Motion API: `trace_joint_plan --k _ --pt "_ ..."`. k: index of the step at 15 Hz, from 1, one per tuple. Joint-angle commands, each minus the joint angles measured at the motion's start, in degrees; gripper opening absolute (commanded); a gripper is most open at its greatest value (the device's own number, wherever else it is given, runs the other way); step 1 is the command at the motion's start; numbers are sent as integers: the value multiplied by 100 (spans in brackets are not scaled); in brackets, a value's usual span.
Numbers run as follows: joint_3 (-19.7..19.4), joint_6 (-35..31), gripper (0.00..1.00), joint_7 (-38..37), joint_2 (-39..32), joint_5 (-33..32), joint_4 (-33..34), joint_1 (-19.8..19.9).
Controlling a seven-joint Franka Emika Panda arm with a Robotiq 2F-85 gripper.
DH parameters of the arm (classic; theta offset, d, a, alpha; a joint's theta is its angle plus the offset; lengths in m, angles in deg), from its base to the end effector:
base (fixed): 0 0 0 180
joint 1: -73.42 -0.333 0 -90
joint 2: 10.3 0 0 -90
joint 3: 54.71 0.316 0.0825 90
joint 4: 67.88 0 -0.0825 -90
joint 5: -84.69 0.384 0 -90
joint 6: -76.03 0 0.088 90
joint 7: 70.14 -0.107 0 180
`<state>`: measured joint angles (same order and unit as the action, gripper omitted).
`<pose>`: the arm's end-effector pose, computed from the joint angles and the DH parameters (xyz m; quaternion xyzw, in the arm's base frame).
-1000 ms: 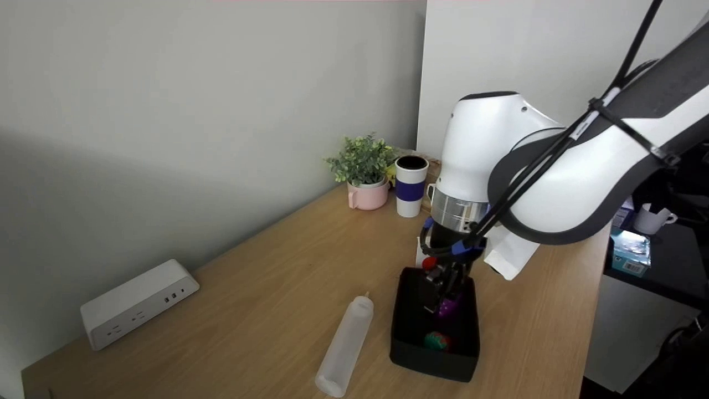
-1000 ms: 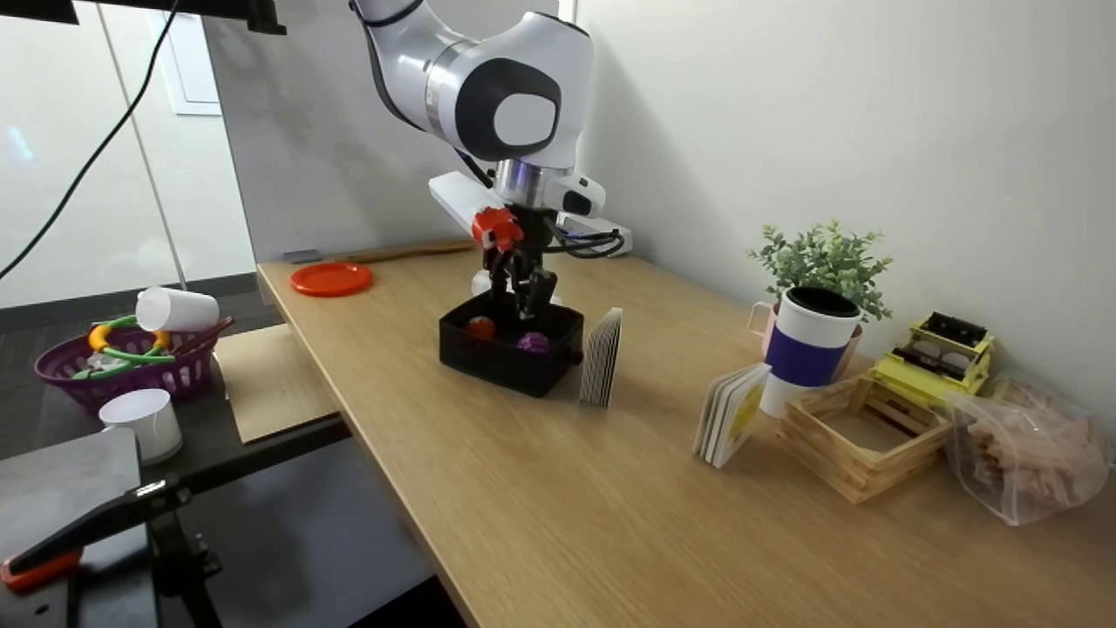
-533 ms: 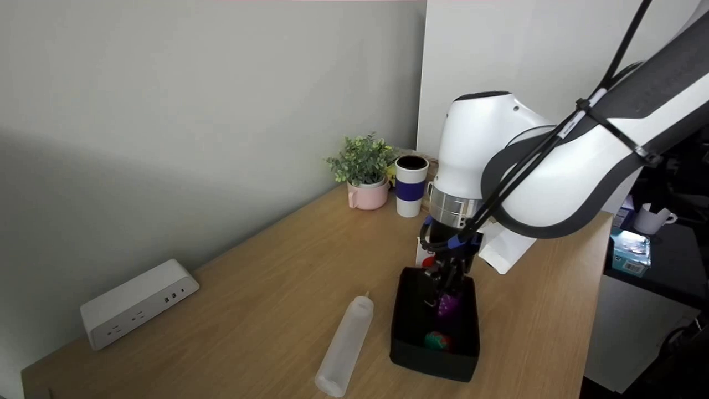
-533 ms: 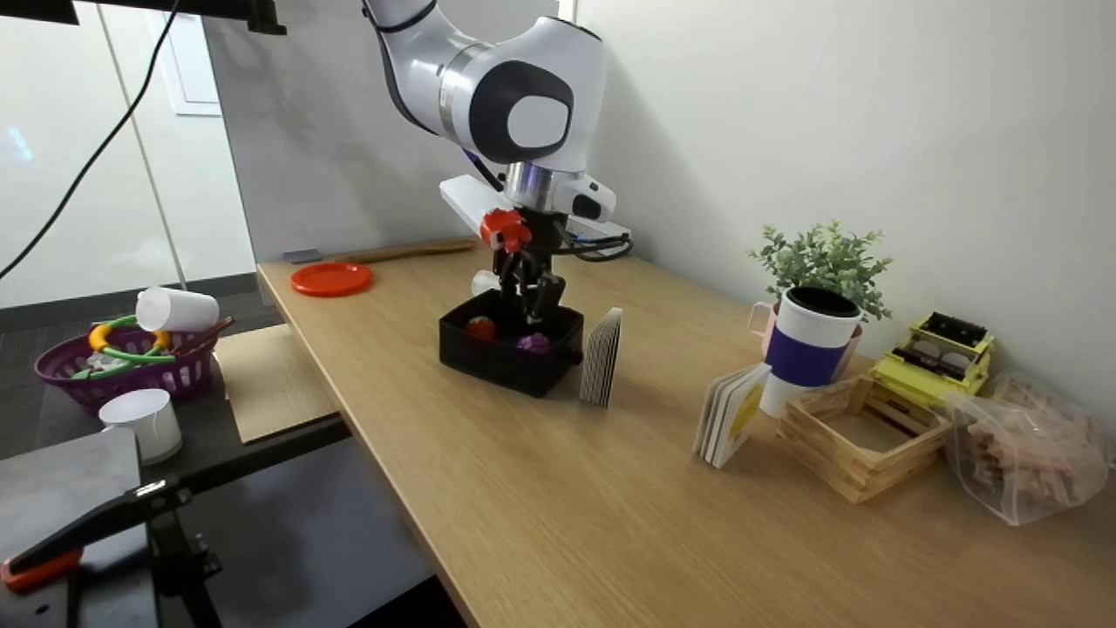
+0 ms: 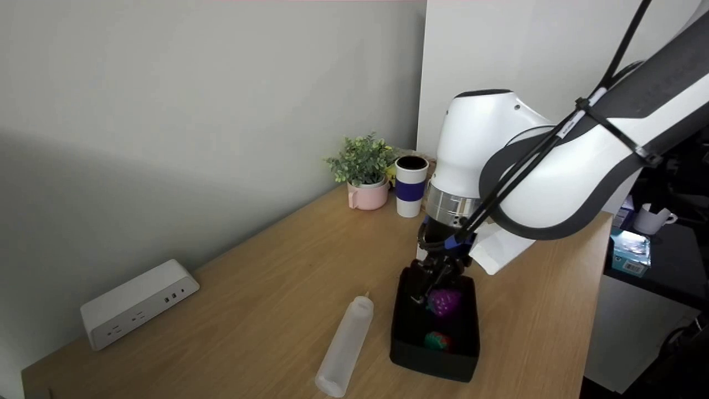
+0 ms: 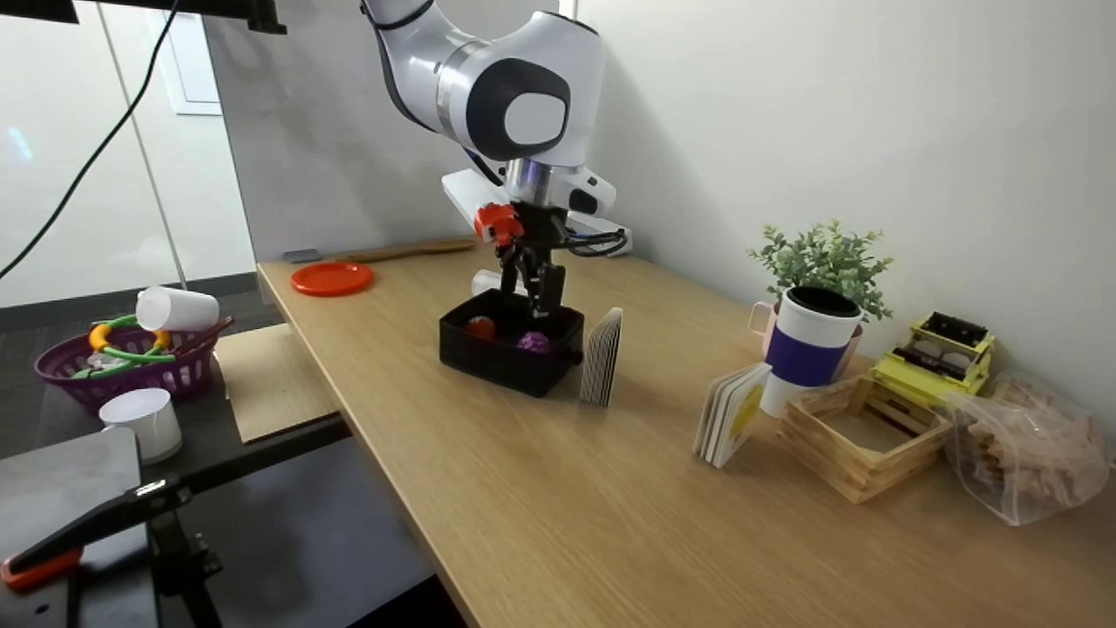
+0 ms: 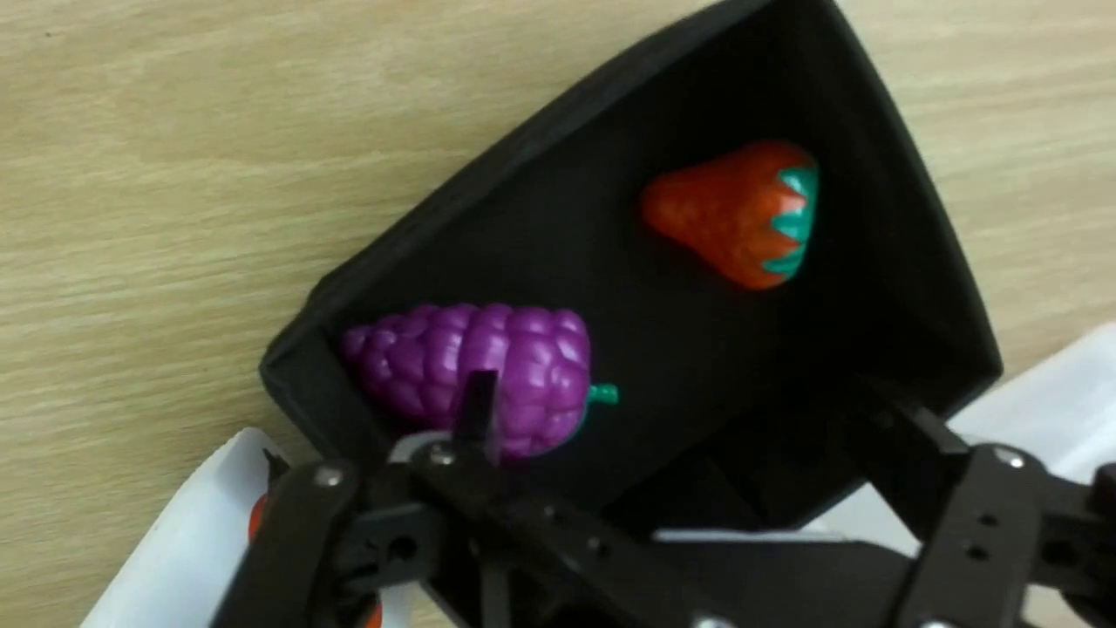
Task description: Take the fruits out of the box and place them on the table
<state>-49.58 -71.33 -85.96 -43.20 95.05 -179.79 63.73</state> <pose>0.6028 0.1547 0.1853 -0.9928 0.0912 -0.0013 0.0776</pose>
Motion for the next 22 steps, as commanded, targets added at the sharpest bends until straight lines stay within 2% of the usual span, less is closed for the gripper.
trace_joint_plan --k 1,6,10,12,15,17,18,20,21,22 --pt "-252 -660 100 -914 -151 142 71 -249" --pt "-553 -1657 100 -2142 -260 461 -52 -546" --pt "-1075 -2496 100 -3329 -325 519 -214 -1040" --pt "-1501 -2892 100 -3990 -333 508 -332 -1442" --pt "-2442 -3385 100 -4988 -359 560 -525 -2312" --pt "-3157 -3507 100 -5603 -422 654 -639 -3000" --pt "-3335 -3450 100 -5770 -401 686 -699 -3195" --pt "-3249 -3249 100 -5826 -225 659 -794 -3212" --pt "-3174 -3293 100 -5724 -367 563 -606 -3065" --pt "-3184 -3293 100 -5782 -360 570 -626 -3120"
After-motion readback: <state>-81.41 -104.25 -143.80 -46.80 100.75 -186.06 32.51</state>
